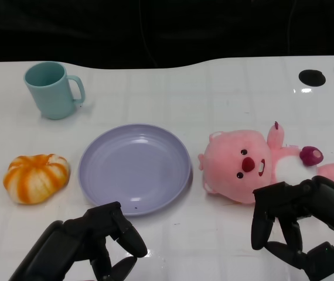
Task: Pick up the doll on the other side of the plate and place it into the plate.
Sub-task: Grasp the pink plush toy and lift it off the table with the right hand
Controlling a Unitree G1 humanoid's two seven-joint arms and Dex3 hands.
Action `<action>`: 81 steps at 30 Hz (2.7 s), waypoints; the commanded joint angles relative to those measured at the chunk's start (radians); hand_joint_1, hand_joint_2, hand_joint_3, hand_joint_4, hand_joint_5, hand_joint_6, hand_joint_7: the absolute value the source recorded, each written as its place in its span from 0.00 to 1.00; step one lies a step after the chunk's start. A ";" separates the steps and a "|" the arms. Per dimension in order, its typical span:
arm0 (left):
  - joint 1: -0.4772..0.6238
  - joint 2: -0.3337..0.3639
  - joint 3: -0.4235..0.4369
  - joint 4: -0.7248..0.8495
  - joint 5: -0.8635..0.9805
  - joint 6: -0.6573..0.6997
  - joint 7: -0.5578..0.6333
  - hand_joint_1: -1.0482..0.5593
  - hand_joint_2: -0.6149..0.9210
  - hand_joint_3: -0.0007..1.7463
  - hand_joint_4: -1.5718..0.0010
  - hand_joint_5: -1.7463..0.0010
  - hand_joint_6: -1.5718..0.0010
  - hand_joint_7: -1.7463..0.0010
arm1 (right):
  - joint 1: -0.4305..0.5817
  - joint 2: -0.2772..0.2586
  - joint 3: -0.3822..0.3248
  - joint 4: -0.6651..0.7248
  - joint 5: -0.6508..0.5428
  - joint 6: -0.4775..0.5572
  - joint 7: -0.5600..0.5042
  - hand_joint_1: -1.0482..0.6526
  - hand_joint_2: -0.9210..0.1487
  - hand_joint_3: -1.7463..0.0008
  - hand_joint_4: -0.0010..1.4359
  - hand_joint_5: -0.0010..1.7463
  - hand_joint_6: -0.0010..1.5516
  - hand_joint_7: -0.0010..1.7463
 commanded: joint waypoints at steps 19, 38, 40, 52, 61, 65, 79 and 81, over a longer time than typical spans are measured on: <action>0.001 0.008 -0.005 0.005 0.007 -0.026 0.007 0.51 0.87 0.46 0.53 0.00 0.59 0.25 | -0.073 0.088 0.066 -0.015 -0.454 0.173 -0.227 0.35 0.01 0.88 0.10 0.53 0.17 0.24; -0.011 0.018 0.003 0.027 0.003 -0.038 0.002 0.50 0.88 0.46 0.53 0.00 0.59 0.25 | -0.197 0.009 0.132 0.057 -0.778 0.233 -0.081 0.18 0.00 0.98 0.01 0.42 0.07 0.13; -0.011 0.020 0.006 0.026 0.003 -0.036 0.001 0.50 0.88 0.46 0.54 0.00 0.59 0.25 | -0.213 0.015 0.149 0.076 -0.815 0.245 -0.062 0.18 0.00 0.98 0.01 0.42 0.08 0.13; -0.016 0.022 0.008 0.015 -0.011 -0.012 -0.004 0.50 0.88 0.44 0.55 0.00 0.59 0.25 | -0.316 0.072 0.215 0.299 -0.921 0.263 -0.075 0.17 0.00 0.94 0.06 0.38 0.12 0.10; -0.006 0.025 0.015 0.007 -0.017 -0.018 -0.005 0.51 0.89 0.43 0.58 0.00 0.59 0.25 | -0.409 0.118 0.257 0.516 -0.913 0.255 -0.145 0.17 0.00 0.91 0.07 0.35 0.17 0.08; 0.002 0.027 0.016 -0.003 -0.017 -0.014 -0.004 0.51 0.90 0.42 0.57 0.00 0.59 0.25 | -0.443 0.132 0.272 0.589 -0.900 0.264 -0.150 0.17 0.00 0.90 0.06 0.34 0.18 0.08; 0.038 0.030 0.019 -0.055 -0.021 0.010 -0.005 0.50 0.91 0.40 0.57 0.00 0.59 0.25 | -0.640 0.165 0.320 0.935 -0.812 0.252 -0.136 0.16 0.00 0.88 0.07 0.29 0.22 0.04; 0.044 0.031 0.020 -0.061 -0.021 0.012 -0.005 0.50 0.91 0.40 0.57 0.00 0.59 0.25 | -0.669 0.167 0.333 0.983 -0.799 0.243 -0.128 0.16 0.00 0.88 0.07 0.28 0.22 0.04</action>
